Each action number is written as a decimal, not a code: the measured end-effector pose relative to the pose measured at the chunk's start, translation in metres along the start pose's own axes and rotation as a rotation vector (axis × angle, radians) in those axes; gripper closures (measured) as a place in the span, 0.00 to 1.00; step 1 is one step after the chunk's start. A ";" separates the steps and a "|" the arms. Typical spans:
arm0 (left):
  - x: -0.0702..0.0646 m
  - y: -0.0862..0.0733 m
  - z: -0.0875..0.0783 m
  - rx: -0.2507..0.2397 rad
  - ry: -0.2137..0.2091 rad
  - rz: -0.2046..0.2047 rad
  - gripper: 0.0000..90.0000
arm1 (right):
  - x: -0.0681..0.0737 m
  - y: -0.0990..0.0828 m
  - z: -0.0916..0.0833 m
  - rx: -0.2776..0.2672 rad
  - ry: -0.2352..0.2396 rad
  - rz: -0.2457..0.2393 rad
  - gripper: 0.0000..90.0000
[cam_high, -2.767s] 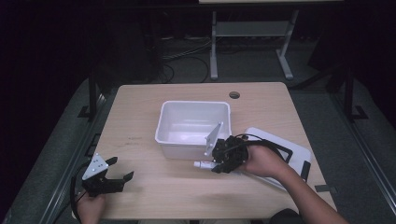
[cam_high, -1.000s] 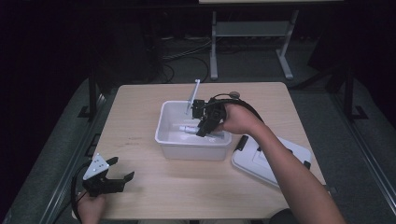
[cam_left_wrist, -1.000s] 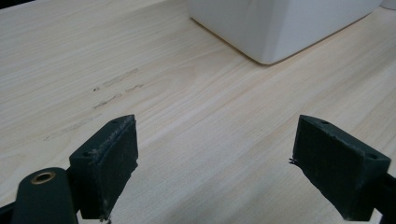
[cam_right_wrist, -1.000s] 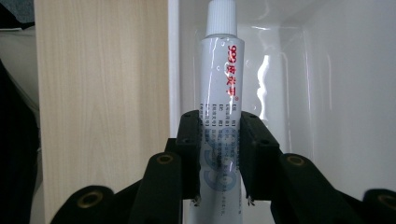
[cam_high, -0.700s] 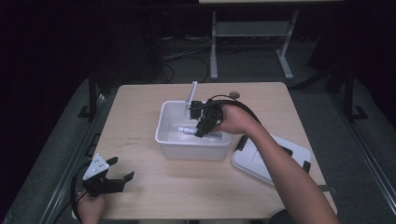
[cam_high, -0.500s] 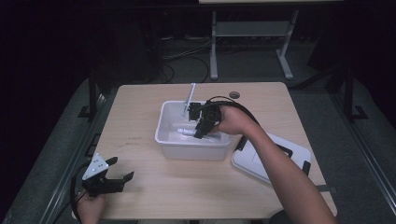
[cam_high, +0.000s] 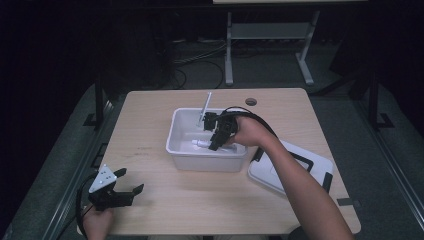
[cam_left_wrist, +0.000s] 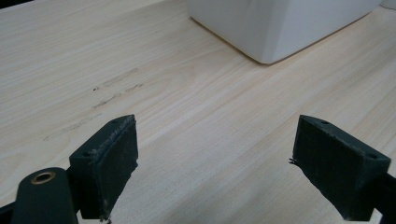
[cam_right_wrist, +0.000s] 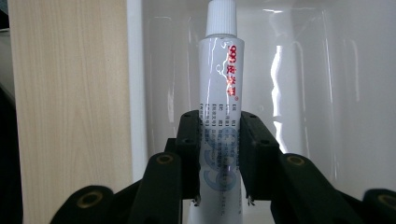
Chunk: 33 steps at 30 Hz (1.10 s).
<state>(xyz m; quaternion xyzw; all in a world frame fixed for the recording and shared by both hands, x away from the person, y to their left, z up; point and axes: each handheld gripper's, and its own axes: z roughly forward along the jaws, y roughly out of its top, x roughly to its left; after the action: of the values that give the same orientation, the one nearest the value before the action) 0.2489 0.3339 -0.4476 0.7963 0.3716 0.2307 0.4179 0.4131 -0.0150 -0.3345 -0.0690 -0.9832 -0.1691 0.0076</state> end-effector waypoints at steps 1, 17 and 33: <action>0.000 0.000 0.000 0.000 0.001 -0.002 0.15 | 0.000 0.000 0.001 0.002 0.001 -0.001 0.79; 0.000 0.000 0.000 0.002 0.000 0.001 0.15 | -0.006 -0.007 0.016 0.017 0.019 0.028 0.79; -0.001 0.000 0.000 0.001 0.001 0.001 0.15 | -0.007 -0.010 0.001 -0.019 -0.011 0.070 0.69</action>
<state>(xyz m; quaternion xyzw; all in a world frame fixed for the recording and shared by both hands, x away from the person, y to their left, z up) 0.2483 0.3332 -0.4473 0.7966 0.3714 0.2309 0.4172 0.4184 -0.0249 -0.3394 -0.1043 -0.9785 -0.1776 0.0073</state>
